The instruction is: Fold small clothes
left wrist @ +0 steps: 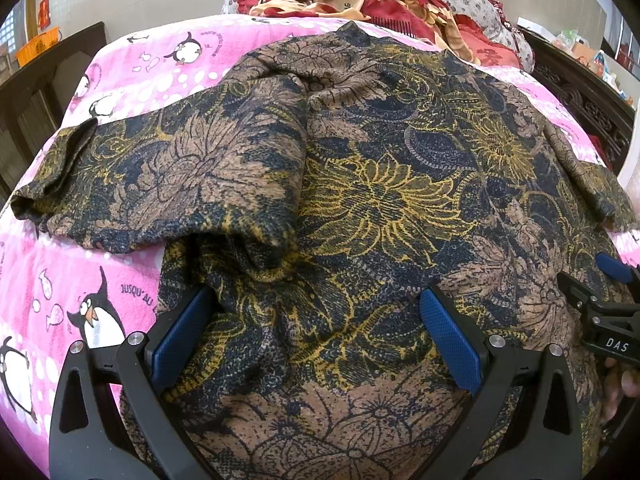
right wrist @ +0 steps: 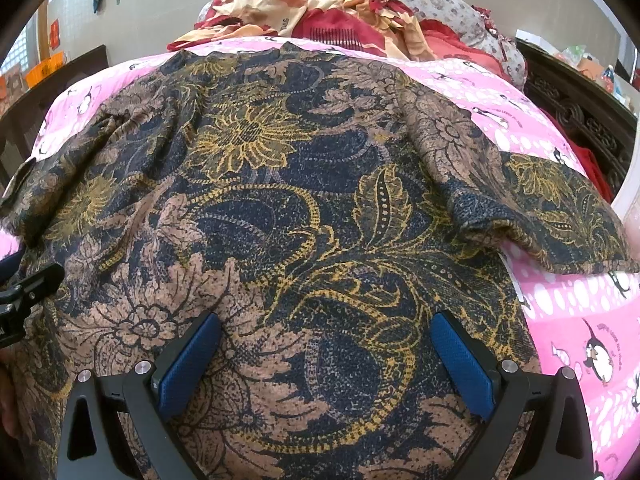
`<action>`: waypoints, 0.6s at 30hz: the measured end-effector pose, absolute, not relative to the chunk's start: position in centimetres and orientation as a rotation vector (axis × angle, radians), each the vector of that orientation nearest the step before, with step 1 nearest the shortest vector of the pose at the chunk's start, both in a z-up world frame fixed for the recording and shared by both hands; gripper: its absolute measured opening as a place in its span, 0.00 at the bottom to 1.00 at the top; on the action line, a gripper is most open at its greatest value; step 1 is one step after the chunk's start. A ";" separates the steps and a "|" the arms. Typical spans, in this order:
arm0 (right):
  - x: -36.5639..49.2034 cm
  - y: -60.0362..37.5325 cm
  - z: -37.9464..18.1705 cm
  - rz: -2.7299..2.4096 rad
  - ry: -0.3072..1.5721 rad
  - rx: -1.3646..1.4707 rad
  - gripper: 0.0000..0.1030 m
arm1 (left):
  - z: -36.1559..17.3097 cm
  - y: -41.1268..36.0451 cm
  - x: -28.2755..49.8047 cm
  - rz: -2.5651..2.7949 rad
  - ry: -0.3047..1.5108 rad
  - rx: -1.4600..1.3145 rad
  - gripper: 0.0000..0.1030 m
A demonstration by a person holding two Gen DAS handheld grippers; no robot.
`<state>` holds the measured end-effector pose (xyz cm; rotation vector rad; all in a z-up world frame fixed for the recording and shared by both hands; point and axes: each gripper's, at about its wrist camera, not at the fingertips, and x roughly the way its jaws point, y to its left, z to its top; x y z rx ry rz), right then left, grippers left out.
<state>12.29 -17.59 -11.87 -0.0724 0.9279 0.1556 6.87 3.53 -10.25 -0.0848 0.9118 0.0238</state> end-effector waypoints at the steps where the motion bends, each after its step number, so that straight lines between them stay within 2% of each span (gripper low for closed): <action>1: 12.3 -17.6 -11.8 0.156 0.927 -0.070 1.00 | -10.2 3.6 6.9 0.024 0.912 -0.085 1.00; 18: 12.3 -17.5 -11.8 0.154 0.923 -0.074 1.00 | -10.3 3.5 6.9 0.024 0.911 -0.085 1.00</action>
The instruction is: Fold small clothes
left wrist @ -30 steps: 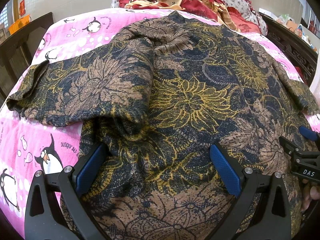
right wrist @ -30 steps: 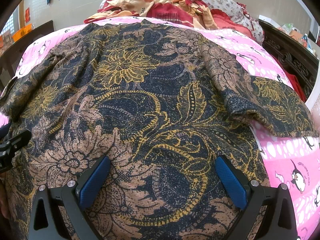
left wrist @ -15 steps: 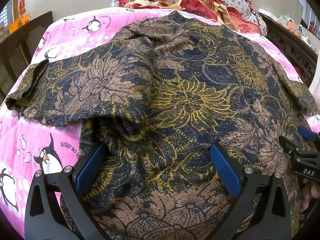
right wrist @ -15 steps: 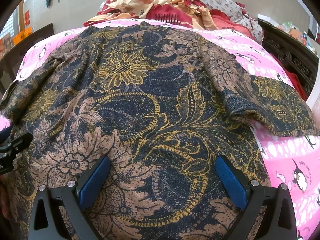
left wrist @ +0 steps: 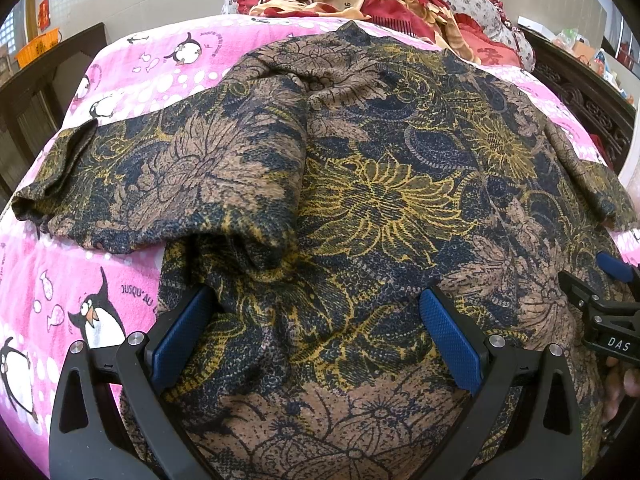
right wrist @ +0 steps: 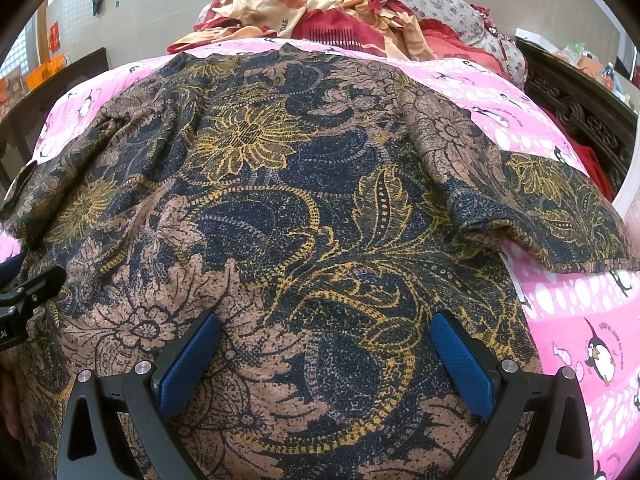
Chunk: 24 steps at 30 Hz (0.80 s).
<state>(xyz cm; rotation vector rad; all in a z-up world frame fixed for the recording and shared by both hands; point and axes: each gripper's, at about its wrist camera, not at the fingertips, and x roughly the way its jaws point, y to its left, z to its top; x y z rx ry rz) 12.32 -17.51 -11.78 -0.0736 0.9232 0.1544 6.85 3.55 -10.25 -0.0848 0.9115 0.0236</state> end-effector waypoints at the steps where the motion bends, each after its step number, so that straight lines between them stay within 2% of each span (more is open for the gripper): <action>1: 12.3 -17.5 -11.8 0.154 0.923 -0.075 1.00 | -10.3 3.5 6.9 0.023 0.912 -0.086 1.00; 24: 12.2 -17.5 -11.7 0.151 0.922 -0.082 1.00 | -10.3 3.5 6.8 0.023 0.911 -0.084 1.00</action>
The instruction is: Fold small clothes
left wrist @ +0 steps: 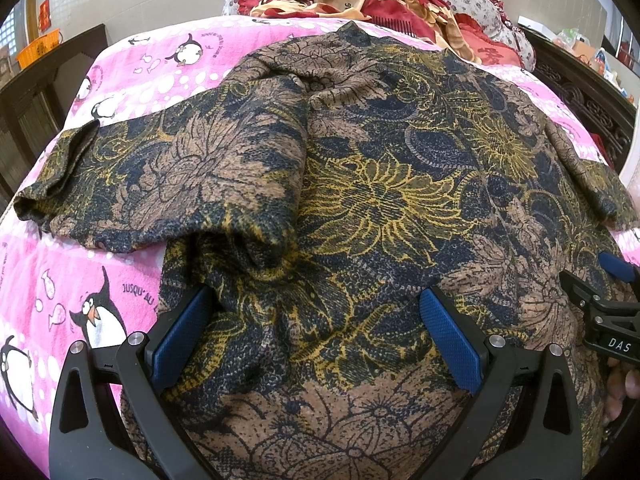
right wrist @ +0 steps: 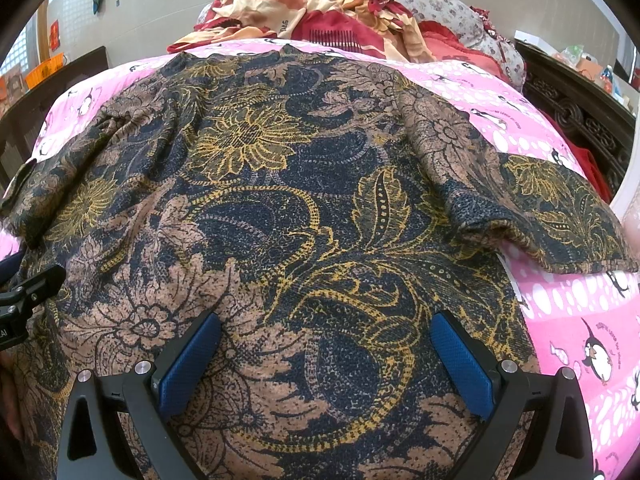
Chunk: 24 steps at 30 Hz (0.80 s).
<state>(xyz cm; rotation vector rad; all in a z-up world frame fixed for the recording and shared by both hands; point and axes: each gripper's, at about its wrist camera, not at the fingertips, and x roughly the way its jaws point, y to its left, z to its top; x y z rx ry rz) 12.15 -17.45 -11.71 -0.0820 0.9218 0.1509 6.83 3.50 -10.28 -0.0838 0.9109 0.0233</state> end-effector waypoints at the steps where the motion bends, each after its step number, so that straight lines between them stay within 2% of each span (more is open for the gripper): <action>1: 12.1 -17.4 -11.7 0.151 0.921 -0.082 1.00 | -10.3 3.5 6.8 0.023 0.911 -0.085 1.00; 24: 12.0 -17.5 -11.7 0.148 0.918 -0.087 1.00 | -10.2 3.4 6.9 0.033 0.913 -0.088 1.00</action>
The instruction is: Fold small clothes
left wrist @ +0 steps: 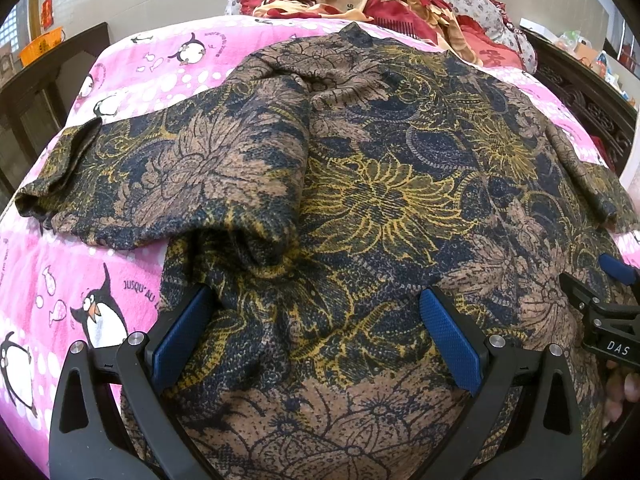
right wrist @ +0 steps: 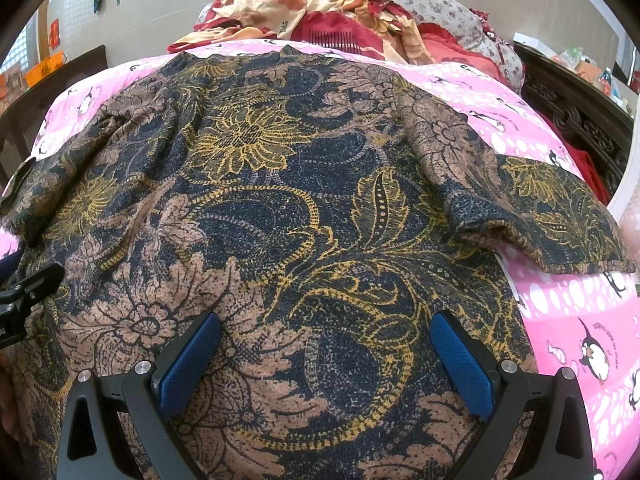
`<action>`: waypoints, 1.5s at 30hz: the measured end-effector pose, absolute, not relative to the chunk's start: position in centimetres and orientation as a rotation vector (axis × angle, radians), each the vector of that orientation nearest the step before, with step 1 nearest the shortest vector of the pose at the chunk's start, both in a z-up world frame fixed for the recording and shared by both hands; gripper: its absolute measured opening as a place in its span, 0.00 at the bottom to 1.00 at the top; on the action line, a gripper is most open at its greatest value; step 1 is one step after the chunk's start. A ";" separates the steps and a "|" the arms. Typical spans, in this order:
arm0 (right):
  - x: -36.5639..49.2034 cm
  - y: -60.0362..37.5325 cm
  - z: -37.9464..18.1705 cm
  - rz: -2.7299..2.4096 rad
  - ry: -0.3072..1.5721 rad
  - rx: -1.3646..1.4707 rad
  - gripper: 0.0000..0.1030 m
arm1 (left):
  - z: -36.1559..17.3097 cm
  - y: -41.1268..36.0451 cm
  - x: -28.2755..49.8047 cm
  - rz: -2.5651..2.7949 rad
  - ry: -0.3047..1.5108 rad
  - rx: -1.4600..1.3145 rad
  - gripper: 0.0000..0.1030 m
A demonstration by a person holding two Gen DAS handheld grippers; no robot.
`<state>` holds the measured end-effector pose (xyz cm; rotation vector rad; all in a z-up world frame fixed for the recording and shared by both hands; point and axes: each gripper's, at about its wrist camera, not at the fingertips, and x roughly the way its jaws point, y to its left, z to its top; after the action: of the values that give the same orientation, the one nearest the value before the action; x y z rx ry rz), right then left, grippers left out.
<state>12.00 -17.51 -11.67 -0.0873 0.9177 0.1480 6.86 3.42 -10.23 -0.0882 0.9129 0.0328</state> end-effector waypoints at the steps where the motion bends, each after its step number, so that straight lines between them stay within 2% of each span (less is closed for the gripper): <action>1: 12.0 -17.5 -11.7 0.148 0.917 -0.088 1.00 | -10.2 3.4 6.9 0.033 0.913 -0.088 1.00; 22: 12.0 -17.5 -11.7 0.148 0.919 -0.087 1.00 | -9.3 3.3 6.6 0.056 0.918 -0.014 0.99; 27: 12.0 -17.5 -11.7 0.148 0.921 -0.087 1.00 | -3.3 6.8 4.7 0.092 0.697 0.143 0.99; 31: 12.0 -17.5 -11.7 0.149 0.920 -0.087 1.00 | -2.5 13.4 7.4 0.279 0.627 0.331 0.99; 35: 12.0 -17.5 -11.7 0.149 0.919 -0.086 1.00 | -6.8 17.1 11.5 0.439 0.743 0.597 0.99; 39: 12.0 -17.5 -11.7 0.150 0.920 -0.086 1.00 | -9.5 19.6 14.0 0.390 0.880 0.544 0.98; 40: 12.0 -17.5 -11.7 0.149 0.922 -0.087 1.00 | -9.5 20.7 14.3 0.381 0.904 0.471 0.96; 41: 12.0 -17.5 -11.7 0.148 0.921 -0.087 1.00 | -9.4 21.7 14.7 0.362 0.916 0.385 0.79; 42: 12.0 -17.5 -11.7 0.149 0.921 -0.087 1.00 | -8.9 23.4 14.8 0.353 0.933 0.293 0.56; 45: 12.0 -17.5 -11.7 0.148 0.921 -0.089 1.00 | -8.3 27.2 14.8 0.304 0.963 0.128 0.25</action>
<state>11.99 -17.45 -11.70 -0.0888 0.9211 0.1477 14.80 27.19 -8.35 0.1280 0.9632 0.3042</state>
